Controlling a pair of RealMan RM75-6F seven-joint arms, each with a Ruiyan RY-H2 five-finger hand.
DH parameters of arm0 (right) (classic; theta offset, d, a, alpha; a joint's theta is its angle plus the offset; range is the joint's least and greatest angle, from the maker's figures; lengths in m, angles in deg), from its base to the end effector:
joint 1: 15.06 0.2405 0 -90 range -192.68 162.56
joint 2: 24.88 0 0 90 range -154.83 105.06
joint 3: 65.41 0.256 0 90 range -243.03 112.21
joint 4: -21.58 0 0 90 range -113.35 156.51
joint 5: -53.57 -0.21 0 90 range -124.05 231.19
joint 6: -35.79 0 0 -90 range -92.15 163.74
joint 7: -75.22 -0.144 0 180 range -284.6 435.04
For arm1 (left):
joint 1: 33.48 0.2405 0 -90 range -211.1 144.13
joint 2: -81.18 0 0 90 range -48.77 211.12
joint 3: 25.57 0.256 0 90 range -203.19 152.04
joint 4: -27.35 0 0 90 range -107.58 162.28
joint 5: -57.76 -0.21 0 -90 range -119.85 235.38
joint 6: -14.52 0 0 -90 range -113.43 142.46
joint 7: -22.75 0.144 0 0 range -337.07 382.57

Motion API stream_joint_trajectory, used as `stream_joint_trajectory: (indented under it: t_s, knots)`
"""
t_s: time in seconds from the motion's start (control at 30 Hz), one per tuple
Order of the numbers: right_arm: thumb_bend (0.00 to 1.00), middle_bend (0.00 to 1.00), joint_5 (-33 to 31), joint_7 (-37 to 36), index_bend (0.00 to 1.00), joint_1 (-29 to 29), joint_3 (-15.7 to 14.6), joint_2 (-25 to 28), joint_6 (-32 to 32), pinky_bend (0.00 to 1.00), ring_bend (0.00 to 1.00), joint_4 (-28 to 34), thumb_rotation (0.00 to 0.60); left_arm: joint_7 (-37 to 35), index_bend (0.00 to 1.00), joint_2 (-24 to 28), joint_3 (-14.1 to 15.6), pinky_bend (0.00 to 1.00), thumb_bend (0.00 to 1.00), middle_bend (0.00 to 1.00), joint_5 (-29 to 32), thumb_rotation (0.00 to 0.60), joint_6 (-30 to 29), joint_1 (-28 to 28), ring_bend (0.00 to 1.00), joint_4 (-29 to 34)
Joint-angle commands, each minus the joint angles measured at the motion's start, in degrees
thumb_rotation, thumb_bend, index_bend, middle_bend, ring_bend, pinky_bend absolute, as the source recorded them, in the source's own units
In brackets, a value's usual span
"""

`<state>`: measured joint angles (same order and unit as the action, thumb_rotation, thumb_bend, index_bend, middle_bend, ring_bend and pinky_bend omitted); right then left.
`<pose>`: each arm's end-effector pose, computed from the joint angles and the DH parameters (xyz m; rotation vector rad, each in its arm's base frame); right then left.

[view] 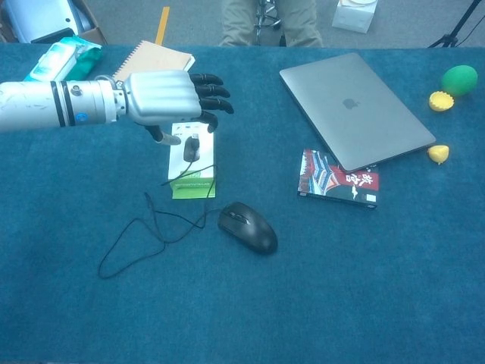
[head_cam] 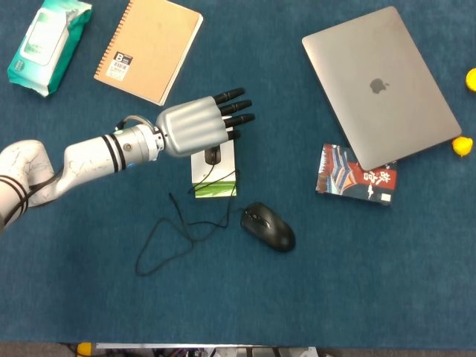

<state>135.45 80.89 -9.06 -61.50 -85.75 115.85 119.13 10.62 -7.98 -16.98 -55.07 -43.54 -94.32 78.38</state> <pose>-0.3056 -0.1891 0.1629 1.4062 -0.9252 0.8024 -0.1320 0.3878 -0.0199 -2.5657 0.0304 -0.8130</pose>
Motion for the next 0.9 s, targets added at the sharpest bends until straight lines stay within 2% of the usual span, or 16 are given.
stream_joint_trajectory:
  t_s: [0.03,0.4,0.9]
  knots:
    - [0.38,0.45,0.0,-0.1,0.55,0.0,0.0,0.0,0.0,0.48,0.34,0.0,0.6,0.3,0.34,-0.5,0.8,0.04,0.26,0.11,-0.1,0.6,-0.3,-0.1,0.03,-1.1]
    - [0.38,0.45,-0.1,-0.4,0.55,-0.2,-0.1,0.0,0.2,0.48,0.34,-0.4,0.6,0.6,0.39,-1.5,2.7,0.04,0.26,0.11,0.4,0.6,-0.9,0.0,0.03,-2.7]
    - [0.38,0.45,-0.5,-1.3,0.55,-0.3,0.0,0.1,0.3,0.48,0.34,-1.0,0.6,1.8,0.4,-2.4,3.0,0.04,0.26,0.11,2.0,0.6,-0.1,-0.8,0.03,-2.4]
